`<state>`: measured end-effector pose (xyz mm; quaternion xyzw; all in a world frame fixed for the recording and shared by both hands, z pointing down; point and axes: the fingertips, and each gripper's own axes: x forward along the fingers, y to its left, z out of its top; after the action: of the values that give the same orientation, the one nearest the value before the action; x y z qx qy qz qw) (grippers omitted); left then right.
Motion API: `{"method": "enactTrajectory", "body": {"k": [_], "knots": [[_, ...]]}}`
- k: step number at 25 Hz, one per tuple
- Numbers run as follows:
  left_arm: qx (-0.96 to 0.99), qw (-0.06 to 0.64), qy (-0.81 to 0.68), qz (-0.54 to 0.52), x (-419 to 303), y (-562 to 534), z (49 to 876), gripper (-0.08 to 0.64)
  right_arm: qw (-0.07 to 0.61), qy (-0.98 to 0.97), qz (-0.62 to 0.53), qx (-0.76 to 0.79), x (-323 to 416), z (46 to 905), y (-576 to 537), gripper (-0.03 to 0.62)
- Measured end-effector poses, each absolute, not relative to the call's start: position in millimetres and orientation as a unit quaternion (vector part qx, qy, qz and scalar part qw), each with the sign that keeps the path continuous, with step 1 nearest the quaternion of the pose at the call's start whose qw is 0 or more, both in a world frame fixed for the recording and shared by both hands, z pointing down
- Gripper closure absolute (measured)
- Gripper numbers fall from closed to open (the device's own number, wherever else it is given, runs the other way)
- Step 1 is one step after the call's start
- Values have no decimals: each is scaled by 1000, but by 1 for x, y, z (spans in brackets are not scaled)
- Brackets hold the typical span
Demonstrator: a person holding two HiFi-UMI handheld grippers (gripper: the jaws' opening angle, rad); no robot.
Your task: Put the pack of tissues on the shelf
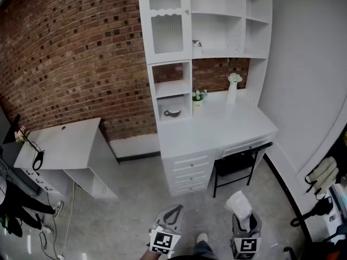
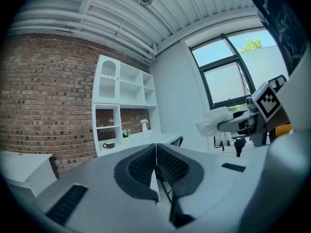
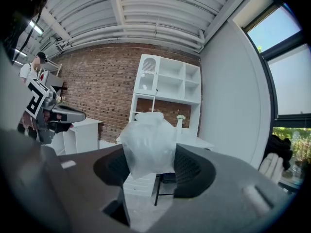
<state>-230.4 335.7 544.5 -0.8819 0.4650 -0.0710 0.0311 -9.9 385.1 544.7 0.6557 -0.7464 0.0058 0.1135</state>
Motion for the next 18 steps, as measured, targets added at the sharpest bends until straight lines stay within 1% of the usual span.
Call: {"method": "enactTrajectory", "body": {"k": [18], "knots": [[-874, 19, 480, -71, -197, 239, 546, 549, 125, -760, 3, 638, 24, 547, 284, 362]]}}
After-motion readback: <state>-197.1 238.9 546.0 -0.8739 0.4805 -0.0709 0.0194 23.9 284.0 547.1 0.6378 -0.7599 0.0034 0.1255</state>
